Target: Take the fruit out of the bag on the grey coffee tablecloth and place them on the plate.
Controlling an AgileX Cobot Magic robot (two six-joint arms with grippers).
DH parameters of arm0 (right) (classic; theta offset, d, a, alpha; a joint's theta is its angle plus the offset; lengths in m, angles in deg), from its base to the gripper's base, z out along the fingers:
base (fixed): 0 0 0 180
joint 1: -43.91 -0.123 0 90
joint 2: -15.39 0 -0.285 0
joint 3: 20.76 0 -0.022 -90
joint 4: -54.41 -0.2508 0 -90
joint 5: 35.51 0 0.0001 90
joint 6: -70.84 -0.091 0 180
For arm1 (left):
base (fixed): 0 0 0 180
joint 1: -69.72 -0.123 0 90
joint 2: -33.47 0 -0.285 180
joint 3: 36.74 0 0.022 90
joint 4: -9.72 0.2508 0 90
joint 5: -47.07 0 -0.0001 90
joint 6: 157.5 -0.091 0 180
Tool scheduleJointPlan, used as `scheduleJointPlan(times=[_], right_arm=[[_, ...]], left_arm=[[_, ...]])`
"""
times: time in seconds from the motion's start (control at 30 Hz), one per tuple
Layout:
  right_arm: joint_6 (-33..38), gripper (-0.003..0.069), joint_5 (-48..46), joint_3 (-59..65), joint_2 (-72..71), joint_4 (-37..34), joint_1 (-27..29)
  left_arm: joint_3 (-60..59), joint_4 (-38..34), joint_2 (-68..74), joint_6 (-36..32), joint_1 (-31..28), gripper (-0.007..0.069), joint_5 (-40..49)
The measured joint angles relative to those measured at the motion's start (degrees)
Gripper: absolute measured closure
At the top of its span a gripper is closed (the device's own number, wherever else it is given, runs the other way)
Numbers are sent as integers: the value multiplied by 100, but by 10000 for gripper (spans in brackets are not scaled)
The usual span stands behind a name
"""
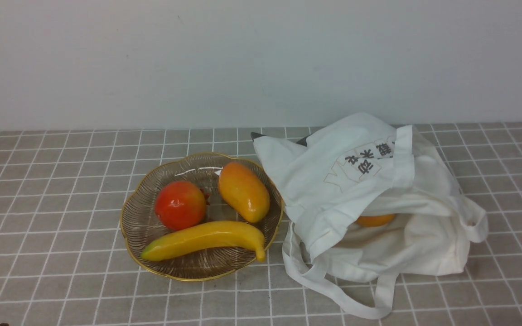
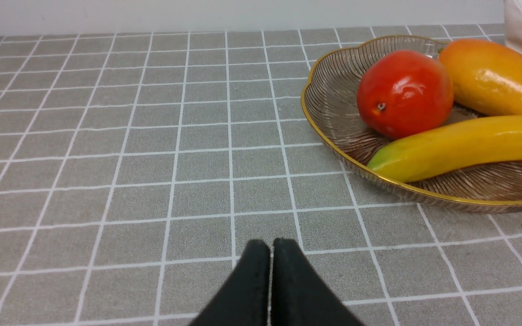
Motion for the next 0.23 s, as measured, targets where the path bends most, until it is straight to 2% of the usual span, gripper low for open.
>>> scheduleJointPlan(times=[0.23], right_arm=[[-66,673,0,0,0,0,0]], left_arm=[[0,0,0,0,0,632,0]])
